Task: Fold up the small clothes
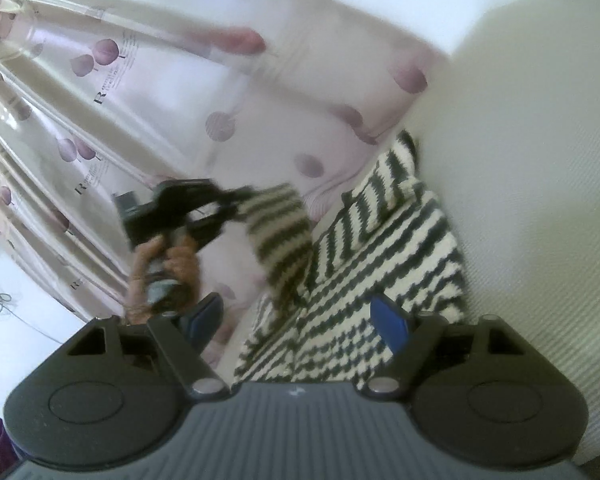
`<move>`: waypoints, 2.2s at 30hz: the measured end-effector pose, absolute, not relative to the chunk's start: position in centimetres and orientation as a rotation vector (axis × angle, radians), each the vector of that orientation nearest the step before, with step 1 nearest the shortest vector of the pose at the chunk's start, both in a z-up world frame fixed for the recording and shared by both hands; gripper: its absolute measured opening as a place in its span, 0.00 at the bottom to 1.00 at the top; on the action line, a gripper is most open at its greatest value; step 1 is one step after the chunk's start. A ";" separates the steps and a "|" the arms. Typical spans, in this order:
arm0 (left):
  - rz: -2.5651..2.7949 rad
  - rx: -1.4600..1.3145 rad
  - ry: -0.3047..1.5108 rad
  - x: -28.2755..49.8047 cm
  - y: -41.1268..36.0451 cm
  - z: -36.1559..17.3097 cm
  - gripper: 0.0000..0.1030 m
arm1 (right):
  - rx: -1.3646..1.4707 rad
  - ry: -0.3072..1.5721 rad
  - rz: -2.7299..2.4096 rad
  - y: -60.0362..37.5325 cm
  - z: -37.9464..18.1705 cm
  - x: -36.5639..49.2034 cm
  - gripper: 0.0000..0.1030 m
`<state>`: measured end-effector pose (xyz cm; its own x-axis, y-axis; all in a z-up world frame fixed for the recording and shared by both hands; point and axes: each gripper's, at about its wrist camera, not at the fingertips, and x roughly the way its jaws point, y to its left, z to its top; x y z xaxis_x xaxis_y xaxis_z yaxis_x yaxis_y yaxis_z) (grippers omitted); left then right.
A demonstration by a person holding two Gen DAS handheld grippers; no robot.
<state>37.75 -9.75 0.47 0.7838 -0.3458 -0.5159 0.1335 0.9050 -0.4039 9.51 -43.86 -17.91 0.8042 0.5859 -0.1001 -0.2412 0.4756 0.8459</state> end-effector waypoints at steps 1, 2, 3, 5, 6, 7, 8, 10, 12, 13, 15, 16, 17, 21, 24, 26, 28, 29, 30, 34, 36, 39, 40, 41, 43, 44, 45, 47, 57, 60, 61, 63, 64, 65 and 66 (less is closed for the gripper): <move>-0.281 -0.343 0.625 37.9 -10.6 -0.5 0.08 | 0.946 0.410 0.522 -44.0 -18.0 9.7 0.80; -0.305 -0.331 0.634 38.2 -11.4 -1.4 0.09 | 0.942 0.413 0.522 -44.2 -18.0 9.9 0.79; -0.326 -0.321 0.640 38.1 -11.9 -2.2 0.13 | 0.939 0.414 0.523 -44.3 -18.1 10.0 0.80; -0.366 -0.306 0.647 38.1 -12.5 -3.3 0.61 | 0.934 0.417 0.526 -44.5 -18.1 10.5 0.80; -0.375 -0.306 0.643 37.9 -12.5 -3.5 0.74 | 0.932 0.420 0.524 -44.6 -18.1 10.7 0.80; -0.382 -0.316 0.620 37.3 -12.2 -3.5 0.90 | 0.925 0.426 0.520 -44.5 -18.1 11.0 0.80; -0.393 -0.335 0.577 36.6 -11.7 -3.2 0.93 | 0.914 0.430 0.518 -44.4 -17.9 11.3 0.80; -0.416 -0.358 0.514 35.5 -10.4 -2.2 0.98 | 0.870 0.442 0.515 -44.0 -17.3 12.2 0.80; -0.402 -0.373 0.487 34.5 -8.6 -1.3 1.00 | 0.807 0.447 0.517 -43.3 -16.3 13.3 0.80; -0.386 -0.378 0.473 33.7 -7.3 -1.1 1.00 | 0.766 0.442 0.522 -42.9 -15.6 14.1 0.80; -0.326 -0.348 0.454 31.8 -4.6 -1.2 1.00 | 0.702 0.439 0.529 -42.0 -14.1 16.0 0.80; -0.277 -0.323 0.440 30.6 -3.1 -1.6 1.00 | 0.675 0.448 0.532 -41.4 -13.1 17.6 0.84; -0.224 -0.310 0.427 29.5 -1.4 -2.4 1.00 | 0.661 0.455 0.529 -40.7 -12.4 18.9 0.86; -0.027 -0.360 0.429 27.0 4.9 -6.3 1.00 | 0.598 0.493 0.460 -35.7 -10.7 23.9 0.87; 0.068 -0.448 0.415 26.3 8.3 -8.4 0.99 | 0.389 0.538 0.355 -29.4 -10.6 27.5 0.86; 0.115 -0.468 0.400 26.0 9.4 -9.3 0.99 | 0.273 0.563 0.289 -25.9 -11.4 29.6 0.85; 0.142 -0.419 0.377 25.8 9.5 -9.6 0.99 | 0.180 0.582 0.237 -24.3 -12.6 31.2 0.84; 0.157 -0.380 0.373 25.5 9.3 -9.8 0.99 | 0.160 0.597 0.196 -24.3 -13.2 31.7 0.79; 0.166 -0.351 0.375 25.4 9.1 -10.1 0.99 | 0.180 0.594 0.177 -25.2 -13.6 31.8 0.58; 0.118 -0.335 0.330 24.3 8.6 -10.1 1.00 | 0.585 0.591 0.158 -33.8 -15.8 30.4 0.49; 0.112 -0.302 0.308 23.9 8.0 -9.9 1.00 | 0.734 0.601 0.197 -36.7 -16.9 29.8 0.49; 0.088 -0.262 0.293 23.9 7.2 -9.9 1.00 | 0.884 0.586 0.312 -39.2 -17.7 29.8 0.58; 0.086 -0.255 0.293 23.9 7.1 -9.9 1.00 | 0.903 0.595 0.321 -39.5 -17.6 30.1 0.71; 0.087 -0.254 0.294 23.9 7.1 -9.9 1.00 | 0.905 0.599 0.323 -39.6 -17.5 30.4 0.76; 0.089 -0.269 0.301 24.0 7.3 -10.0 1.00 | 0.894 0.597 0.319 -39.6 -16.9 31.1 0.81; 0.090 -0.283 0.307 24.1 7.5 -10.1 1.00 | 0.898 0.604 0.319 -39.6 -16.7 31.4 0.81; 0.093 -0.298 0.315 24.1 7.7 -10.1 1.00 | 0.909 0.618 0.319 -39.7 -16.5 31.7 0.81; 0.099 -0.334 0.334 24.4 8.3 -10.4 1.00 | 0.922 0.638 0.315 -39.2 -16.2 32.6 0.81; 0.132 -0.379 0.348 24.6 9.0 -10.6 1.00 | 0.615 0.691 0.283 -37.3 -14.6 35.4 0.09; 0.140 -0.370 0.341 24.5 8.9 -10.6 1.00 | 0.653 0.551 0.368 -37.6 -11.1 35.7 0.09; 0.141 -0.368 0.340 24.5 8.9 -10.6 1.00 | 0.672 0.471 0.401 -38.0 -9.6 35.3 0.09; 0.143 -0.363 0.340 24.5 8.8 -10.6 1.00 | 0.672 0.381 0.409 -38.7 -8.0 35.1 0.09; 0.143 -0.359 0.342 24.5 8.8 -10.6 1.00 | 0.649 0.382 0.375 -39.0 -8.2 35.6 0.09; 0.142 -0.354 0.346 24.5 8.7 -10.6 1.00 | 0.637 0.410 0.339 -39.2 -9.0 36.5 0.09; 0.140 -0.349 0.349 24.5 8.7 -10.6 1.00 | 0.639 0.449 0.313 -39.5 -10.1 37.2 0.09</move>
<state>24.49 8.66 -10.58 0.9310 0.0741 -0.3573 -0.1930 0.9309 -0.3100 37.24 -39.46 -10.14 0.8589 0.4124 -0.3038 -0.1420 0.7616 0.6323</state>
